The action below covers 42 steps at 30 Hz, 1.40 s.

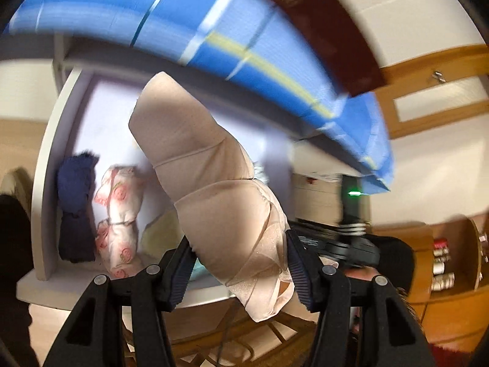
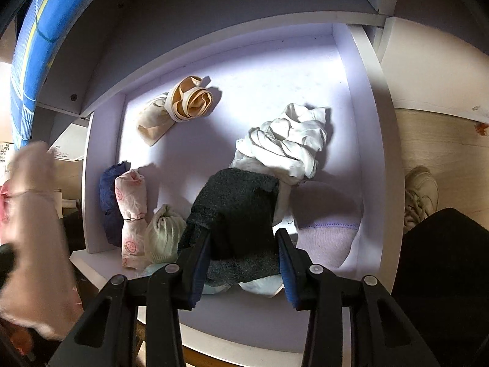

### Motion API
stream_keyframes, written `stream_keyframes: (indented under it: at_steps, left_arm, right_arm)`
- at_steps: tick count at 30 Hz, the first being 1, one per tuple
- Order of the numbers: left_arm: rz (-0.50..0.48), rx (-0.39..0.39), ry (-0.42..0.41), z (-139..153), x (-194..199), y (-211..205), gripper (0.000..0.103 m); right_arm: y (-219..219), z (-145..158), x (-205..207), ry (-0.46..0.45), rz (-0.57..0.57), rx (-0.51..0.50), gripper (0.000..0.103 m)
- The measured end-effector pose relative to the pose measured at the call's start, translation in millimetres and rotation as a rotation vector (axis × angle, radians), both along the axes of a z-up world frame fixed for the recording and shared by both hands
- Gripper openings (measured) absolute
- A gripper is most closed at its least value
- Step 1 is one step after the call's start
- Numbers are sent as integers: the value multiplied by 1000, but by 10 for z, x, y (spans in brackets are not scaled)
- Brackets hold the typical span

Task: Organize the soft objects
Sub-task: 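Lift the pink garment with the left gripper toward the gold tray while the right gripper holds the dark cloth, then lower the pink garment into the gold tray and open the left gripper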

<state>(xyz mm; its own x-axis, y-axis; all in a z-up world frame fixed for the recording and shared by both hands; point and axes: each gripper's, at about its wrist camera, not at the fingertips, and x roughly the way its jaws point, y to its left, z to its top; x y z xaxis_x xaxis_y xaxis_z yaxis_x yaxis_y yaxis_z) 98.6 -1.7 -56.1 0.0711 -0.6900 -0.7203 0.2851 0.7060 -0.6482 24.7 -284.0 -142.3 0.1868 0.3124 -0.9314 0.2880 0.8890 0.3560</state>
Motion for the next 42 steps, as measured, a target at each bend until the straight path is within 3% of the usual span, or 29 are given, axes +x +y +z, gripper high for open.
stream_keyframes:
  at_steps: [9,14,18,22,27,30,35,37,42]
  left_arm:
    - [-113,-13,-173,945,112,-67,57]
    - [-159,12,-248,1429,421,-244,57]
    - [-135,3,-247,1616,814,-332,57]
    - [-97,11,-214,1640,1235,-399,57]
    - [-107,106,-181,1555,1682,-585,57]
    - [-131,187,-177,1551,1952,-742,57]
    - [-163,421,-256,1545,2358,-1006,54]
    - [-155,469,-281,1531,2446,-1055,53]
    - [-201,393,-218,1599,2383,-1092,55]
  right_arm:
    - [44,-14,3,0,19,-10,38]
    - [47,-26,9,0,20,-5,38]
    - [42,-36,16,2,18,4,38]
    - [31,-52,25,7,11,21,38]
    - [20,-73,27,13,2,43,38]
    - [11,-89,26,19,-4,59,38]
    - [7,-101,28,26,-16,89,38]
    - [1,-87,33,20,-20,101,38]
    - [-15,-68,52,14,-30,127,38]
